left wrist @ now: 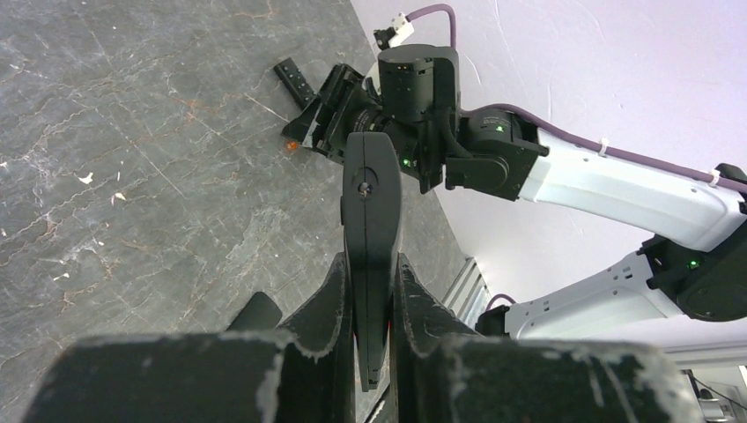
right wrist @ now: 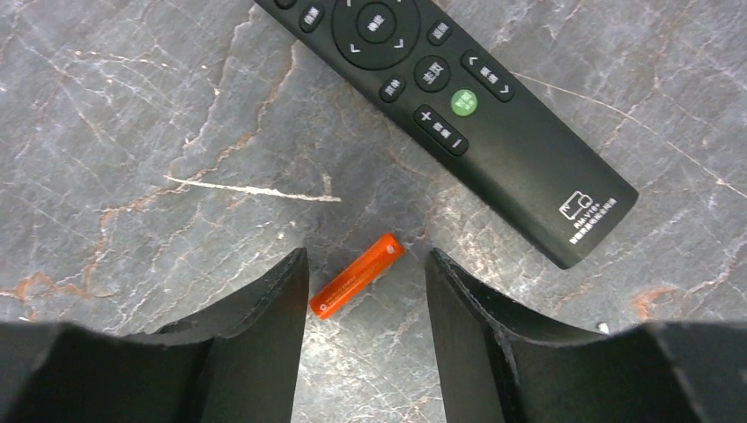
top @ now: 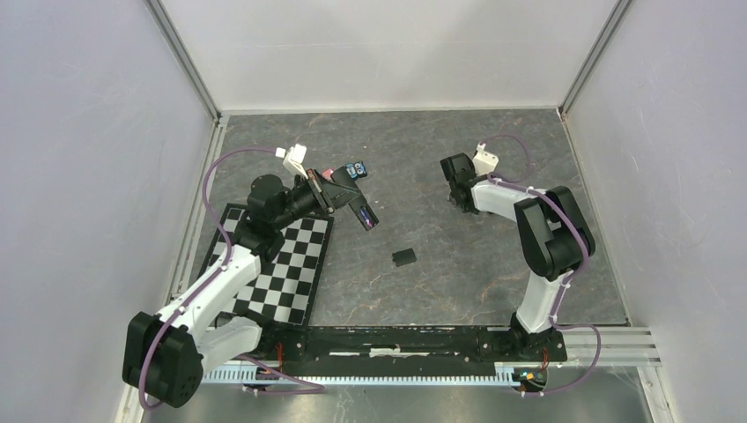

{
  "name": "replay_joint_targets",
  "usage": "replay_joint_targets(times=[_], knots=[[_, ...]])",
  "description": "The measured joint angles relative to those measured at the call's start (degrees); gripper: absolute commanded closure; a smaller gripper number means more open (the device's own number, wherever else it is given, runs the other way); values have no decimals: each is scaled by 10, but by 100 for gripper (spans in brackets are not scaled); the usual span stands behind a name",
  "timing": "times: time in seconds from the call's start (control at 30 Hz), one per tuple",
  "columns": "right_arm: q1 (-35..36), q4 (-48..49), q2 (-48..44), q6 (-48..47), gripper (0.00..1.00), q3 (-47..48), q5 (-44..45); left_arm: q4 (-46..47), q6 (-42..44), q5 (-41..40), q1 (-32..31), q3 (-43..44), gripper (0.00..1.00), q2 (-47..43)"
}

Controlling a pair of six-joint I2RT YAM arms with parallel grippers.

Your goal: Load the batteries into the remote control

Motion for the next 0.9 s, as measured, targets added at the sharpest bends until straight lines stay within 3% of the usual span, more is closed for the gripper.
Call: replay_joint_targets(times=[0.07,0.33,0.4,0.7,0.9], knots=[[0,0,8,6,50,9,3,0,0,0,0,0,98,-4],[0,12,9,1,87,6,-8,-1,0,-1,0,0,98,-14],[0,27,3,-10,93,-5,-15,-2,0,-1,0,0,98,-14],[-3,79,-35,-162,100,-52,-135,-1,0,0,0,0,98,-13],[12,80,-64,-257,97,-79,-239,0,0,-1,0,0,98,-9]])
